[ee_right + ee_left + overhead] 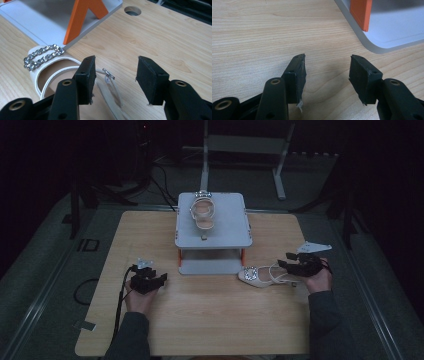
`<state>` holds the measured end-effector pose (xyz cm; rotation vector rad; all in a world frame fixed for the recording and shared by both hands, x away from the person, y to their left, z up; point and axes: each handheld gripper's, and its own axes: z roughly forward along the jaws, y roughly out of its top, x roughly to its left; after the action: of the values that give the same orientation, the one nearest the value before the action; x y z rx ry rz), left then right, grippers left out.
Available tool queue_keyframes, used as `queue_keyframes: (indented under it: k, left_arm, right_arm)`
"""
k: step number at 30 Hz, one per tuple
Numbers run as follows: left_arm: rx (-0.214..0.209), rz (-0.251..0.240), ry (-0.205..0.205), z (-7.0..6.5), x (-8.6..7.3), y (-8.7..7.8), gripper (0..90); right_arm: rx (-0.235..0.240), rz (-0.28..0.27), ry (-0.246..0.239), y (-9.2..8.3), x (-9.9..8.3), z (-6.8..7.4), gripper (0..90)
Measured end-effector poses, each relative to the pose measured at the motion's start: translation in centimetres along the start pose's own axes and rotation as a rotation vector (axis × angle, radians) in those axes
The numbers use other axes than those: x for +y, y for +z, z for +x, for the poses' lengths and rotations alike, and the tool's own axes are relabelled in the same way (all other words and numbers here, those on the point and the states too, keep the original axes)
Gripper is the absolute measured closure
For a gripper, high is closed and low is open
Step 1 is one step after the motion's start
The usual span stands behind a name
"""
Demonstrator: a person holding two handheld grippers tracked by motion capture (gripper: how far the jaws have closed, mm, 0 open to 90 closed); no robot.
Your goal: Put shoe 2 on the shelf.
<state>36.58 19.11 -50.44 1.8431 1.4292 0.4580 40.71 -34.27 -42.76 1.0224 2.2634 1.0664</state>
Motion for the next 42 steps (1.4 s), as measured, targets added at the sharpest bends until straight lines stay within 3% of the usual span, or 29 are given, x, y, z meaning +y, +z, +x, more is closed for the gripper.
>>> queue_keyframes:
  k: [11, 20, 23, 34, 42]
  left_arm:
    - [-0.013, -0.005, -0.008, 0.2, 0.2, 0.2, 47.4]
    - [-0.01, -0.004, -0.005, 0.1, 0.0, 0.1, 47.4]
    - [-0.01, -0.004, -0.006, 0.1, 0.0, 0.1, 47.4]
    - [-0.012, -0.005, -0.008, 0.1, 0.0, 0.1, 47.4]
    - [-0.011, -0.005, -0.008, 0.1, 0.0, 0.1, 47.4]
  right_arm:
    - [0.043, 0.044, -0.028, 1.0, -0.5, -0.1, 39.8]
    - [0.077, 0.091, -0.05, 1.5, -0.6, -0.3, 39.9]
    - [0.109, 0.121, -0.066, 1.8, -0.3, -0.4, 45.7]
    - [0.148, 0.231, -0.108, 3.2, 0.4, -0.4, 57.8]
    - [0.119, 0.271, -0.119, 3.7, 0.4, -0.2, 68.7]
